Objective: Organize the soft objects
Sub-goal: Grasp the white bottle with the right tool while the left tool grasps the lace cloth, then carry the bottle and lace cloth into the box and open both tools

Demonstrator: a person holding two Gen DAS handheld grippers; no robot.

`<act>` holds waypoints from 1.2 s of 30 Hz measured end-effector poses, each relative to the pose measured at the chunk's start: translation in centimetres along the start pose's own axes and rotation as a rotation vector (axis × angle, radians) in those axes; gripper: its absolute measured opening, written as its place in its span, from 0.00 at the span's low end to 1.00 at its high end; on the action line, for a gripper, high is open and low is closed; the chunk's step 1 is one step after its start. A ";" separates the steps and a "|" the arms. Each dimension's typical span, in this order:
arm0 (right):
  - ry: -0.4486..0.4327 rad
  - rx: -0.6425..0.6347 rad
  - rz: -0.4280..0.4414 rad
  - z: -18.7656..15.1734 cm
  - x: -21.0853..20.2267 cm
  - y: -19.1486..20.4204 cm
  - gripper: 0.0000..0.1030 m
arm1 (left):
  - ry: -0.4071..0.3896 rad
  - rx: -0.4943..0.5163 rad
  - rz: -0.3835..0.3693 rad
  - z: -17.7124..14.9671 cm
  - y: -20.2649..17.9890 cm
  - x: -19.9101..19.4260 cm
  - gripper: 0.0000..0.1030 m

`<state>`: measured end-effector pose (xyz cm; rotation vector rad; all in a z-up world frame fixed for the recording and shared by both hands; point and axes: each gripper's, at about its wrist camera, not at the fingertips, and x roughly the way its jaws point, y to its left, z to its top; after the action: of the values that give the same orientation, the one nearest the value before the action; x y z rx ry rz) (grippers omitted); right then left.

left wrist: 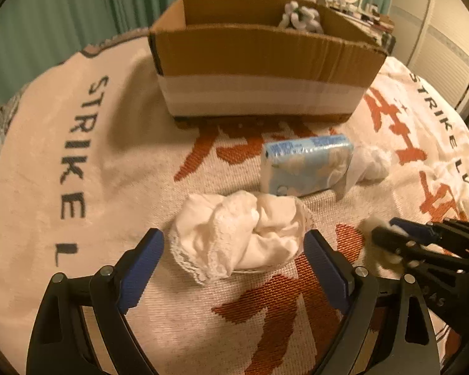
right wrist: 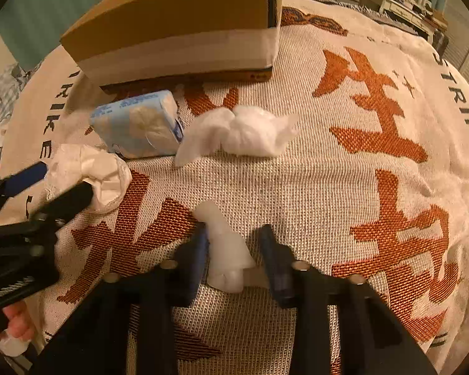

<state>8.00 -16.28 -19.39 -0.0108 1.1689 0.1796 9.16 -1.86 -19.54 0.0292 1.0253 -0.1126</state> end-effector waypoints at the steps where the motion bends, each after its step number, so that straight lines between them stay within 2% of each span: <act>1: -0.008 -0.002 0.003 0.1 -0.1 0.0 0.21 | 0.003 -0.001 -0.003 0.0 0.0 0.2 0.88; 6: -0.039 -0.009 0.017 0.4 -0.7 0.0 0.20 | 0.017 -0.015 -0.022 -0.1 0.1 1.2 0.86; 8: -0.065 -0.001 0.027 0.7 -1.2 0.0 0.20 | 0.029 -0.020 -0.029 -0.1 0.1 1.5 0.75; 10: -0.090 0.012 0.041 1.2 -1.8 -0.2 0.20 | 0.037 -0.028 -0.043 0.0 0.1 1.9 0.71; 12: -0.112 0.016 0.046 1.7 -2.2 0.0 0.20 | 0.035 -0.028 -0.065 -0.1 0.2 2.0 0.62; 17: -0.125 0.015 0.056 2.5 -2.4 0.3 0.20 | 0.038 0.014 -0.065 -0.2 0.0 2.0 0.30; 19: -0.125 0.016 0.059 2.5 -2.4 0.4 0.20 | 0.038 0.018 -0.081 -0.1 0.0 1.7 0.26; 26: -0.173 0.008 0.075 2.5 -5.0 1.0 0.20 | -0.015 0.023 -0.076 0.2 0.7 -2.0 0.25; 36: -0.320 0.000 0.126 3.9 -12.9 2.5 0.20 | -0.181 0.031 -0.100 2.9 0.7 -10.7 0.25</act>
<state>6.34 -15.11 -5.86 0.0895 0.8507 0.2820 6.18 -0.52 -8.90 -0.0037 0.8437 -0.2182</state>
